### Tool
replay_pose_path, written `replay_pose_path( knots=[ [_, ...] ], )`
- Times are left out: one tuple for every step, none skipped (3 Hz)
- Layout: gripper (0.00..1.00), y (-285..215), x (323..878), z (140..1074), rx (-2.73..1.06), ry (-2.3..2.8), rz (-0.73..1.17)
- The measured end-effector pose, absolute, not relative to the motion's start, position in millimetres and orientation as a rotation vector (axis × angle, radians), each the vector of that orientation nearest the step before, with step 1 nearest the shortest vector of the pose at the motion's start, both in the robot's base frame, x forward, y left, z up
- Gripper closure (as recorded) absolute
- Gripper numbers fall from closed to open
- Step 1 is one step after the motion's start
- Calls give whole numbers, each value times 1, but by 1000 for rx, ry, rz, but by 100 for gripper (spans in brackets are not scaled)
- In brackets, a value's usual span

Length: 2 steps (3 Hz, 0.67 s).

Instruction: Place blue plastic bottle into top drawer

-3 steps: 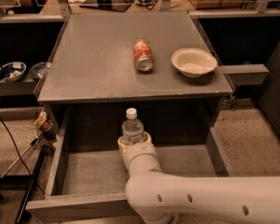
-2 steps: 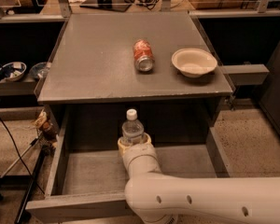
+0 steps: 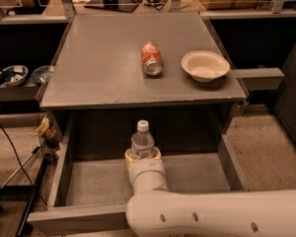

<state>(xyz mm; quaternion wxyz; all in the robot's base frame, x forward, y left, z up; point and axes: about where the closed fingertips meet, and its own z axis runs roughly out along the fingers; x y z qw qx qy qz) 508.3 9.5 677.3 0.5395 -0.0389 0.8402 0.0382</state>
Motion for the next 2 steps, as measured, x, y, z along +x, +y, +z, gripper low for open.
replay_pose_path(
  knots=[
    [100,9,508,677,-93,1998,91],
    [100,-21,545,687,-85,1978,18]
  ],
)
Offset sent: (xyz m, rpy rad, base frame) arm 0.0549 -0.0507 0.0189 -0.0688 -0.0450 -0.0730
